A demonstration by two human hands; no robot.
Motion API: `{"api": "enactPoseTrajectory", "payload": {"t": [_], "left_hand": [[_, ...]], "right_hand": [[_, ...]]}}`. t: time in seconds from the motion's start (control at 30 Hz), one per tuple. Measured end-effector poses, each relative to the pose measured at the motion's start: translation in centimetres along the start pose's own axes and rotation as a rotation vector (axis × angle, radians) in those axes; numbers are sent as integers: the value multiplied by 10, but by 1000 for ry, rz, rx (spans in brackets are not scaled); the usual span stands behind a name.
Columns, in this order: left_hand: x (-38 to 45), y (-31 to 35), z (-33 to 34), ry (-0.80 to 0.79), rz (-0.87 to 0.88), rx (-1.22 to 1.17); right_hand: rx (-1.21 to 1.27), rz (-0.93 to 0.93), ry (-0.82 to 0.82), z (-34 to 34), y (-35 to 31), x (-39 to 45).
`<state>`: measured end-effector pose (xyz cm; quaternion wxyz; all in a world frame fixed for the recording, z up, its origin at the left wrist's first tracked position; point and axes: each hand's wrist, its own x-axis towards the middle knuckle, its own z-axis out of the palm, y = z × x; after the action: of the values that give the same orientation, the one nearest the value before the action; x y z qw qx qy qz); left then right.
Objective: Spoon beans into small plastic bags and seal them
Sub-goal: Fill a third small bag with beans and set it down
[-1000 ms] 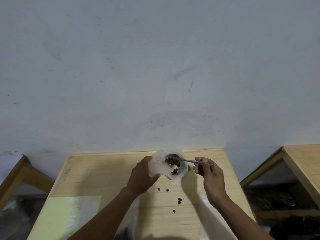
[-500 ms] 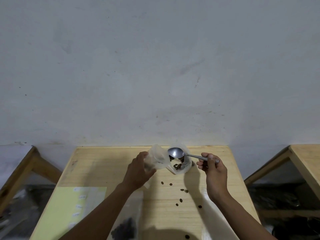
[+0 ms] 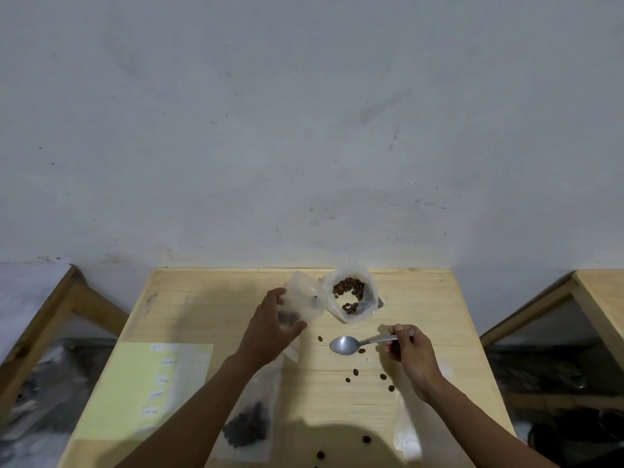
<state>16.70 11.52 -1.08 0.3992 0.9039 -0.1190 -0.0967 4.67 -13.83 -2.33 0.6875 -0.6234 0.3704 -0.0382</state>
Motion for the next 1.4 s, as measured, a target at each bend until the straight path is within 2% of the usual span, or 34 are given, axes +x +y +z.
{"api": "enactPoseTrajectory", "payload": {"t": [0.23, 0.4, 0.53, 0.63, 0.7, 0.8, 0.87, 1.0, 1.2, 1.4], "left_hand": [[-5, 5, 5, -43, 16, -11], [-4, 12, 5, -63, 32, -26], [-1, 24, 9, -69, 79, -25], [1, 36, 13, -65, 124, -15], [2, 44, 16, -80, 150, -13], [5, 55, 14, -109, 192, -103], [4, 60, 9, -97, 205, -187], [6, 58, -3, 26, 247, -143], [15, 56, -12, 76, 278, -89], [20, 72, -23, 76, 255, -231]], "right_hand": [[102, 110, 12, 1, -9, 2], [-55, 164, 22, -6, -9, 15], [-102, 51, -45, 1, -28, 10], [-120, -84, -285, 19, -50, -7], [-174, -184, -370, 32, -61, -15], [-245, -340, -247, 43, -66, -11], [-278, -382, -169, 43, -68, -5], [-353, -425, -197, 36, -84, 0], [-527, -522, -326, 31, -115, 2], [-588, -616, -234, 30, -129, 0]]}}
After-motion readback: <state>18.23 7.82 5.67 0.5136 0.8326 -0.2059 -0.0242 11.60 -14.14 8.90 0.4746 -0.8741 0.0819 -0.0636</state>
